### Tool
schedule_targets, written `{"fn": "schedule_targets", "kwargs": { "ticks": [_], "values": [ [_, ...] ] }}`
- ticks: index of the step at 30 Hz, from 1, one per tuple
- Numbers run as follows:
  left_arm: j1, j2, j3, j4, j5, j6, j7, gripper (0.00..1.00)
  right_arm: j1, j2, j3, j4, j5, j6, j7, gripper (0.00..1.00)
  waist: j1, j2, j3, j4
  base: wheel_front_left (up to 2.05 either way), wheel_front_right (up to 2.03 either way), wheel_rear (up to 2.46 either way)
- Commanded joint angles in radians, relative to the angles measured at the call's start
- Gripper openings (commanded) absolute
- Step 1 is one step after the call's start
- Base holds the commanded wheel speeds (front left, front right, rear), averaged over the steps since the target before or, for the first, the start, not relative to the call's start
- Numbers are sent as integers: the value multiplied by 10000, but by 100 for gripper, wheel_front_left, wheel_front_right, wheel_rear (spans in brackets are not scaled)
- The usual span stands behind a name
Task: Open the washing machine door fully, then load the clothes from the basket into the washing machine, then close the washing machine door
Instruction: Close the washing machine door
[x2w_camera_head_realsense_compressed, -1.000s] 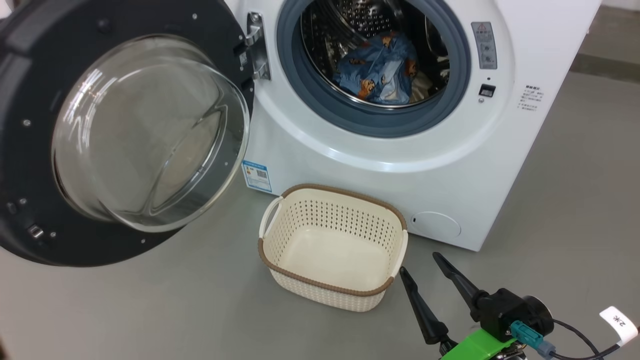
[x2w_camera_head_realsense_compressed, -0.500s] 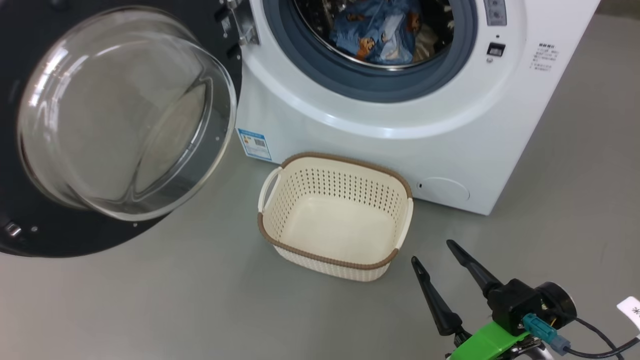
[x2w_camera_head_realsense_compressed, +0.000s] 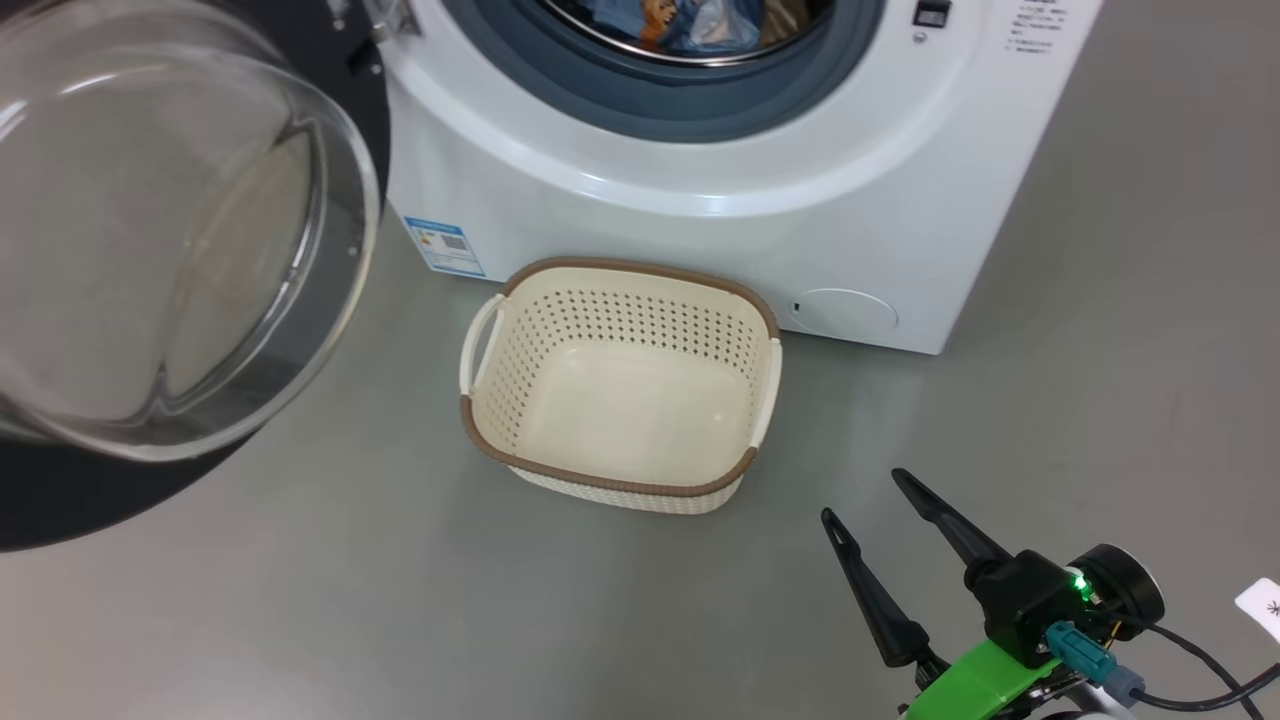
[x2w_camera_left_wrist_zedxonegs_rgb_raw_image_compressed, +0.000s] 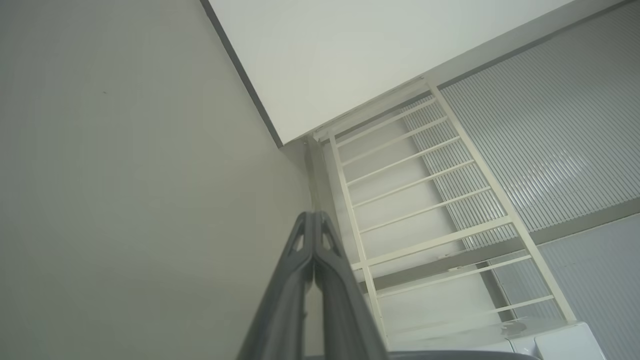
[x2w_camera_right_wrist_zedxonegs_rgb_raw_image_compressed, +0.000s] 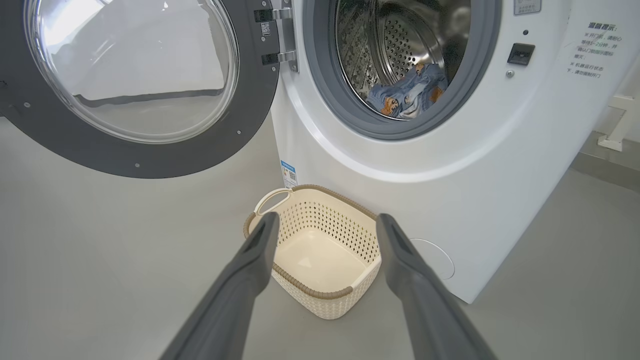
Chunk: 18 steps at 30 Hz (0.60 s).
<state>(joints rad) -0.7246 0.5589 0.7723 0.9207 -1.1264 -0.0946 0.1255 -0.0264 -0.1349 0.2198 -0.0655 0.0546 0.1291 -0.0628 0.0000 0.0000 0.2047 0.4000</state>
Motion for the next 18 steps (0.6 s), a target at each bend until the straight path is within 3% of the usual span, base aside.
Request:
{"fn": "schedule_targets", "kwargs": {
  "ticks": [1, 9, 18],
  "values": [
    [-135, 863, 162, -79, -113, -125, 129, 0, -310, -24, 297, -298, -41, 16, 4, 100, 0, 0, 141, -203, 0, 0, 0],
    [-572, 1212, 272, 1429, -355, -120, 349, 0, -275, -74, 273, -386, -68, 16, 20, 100, 0, 0, 241, -405, 0, 0, 0],
    [-1023, 1184, -370, 1907, -252, -297, 1286, 0, -340, -44, 272, -420, -95, 16, 42, 100, 0, 0, 335, -388, 0, 0, 0]
  ]
}}
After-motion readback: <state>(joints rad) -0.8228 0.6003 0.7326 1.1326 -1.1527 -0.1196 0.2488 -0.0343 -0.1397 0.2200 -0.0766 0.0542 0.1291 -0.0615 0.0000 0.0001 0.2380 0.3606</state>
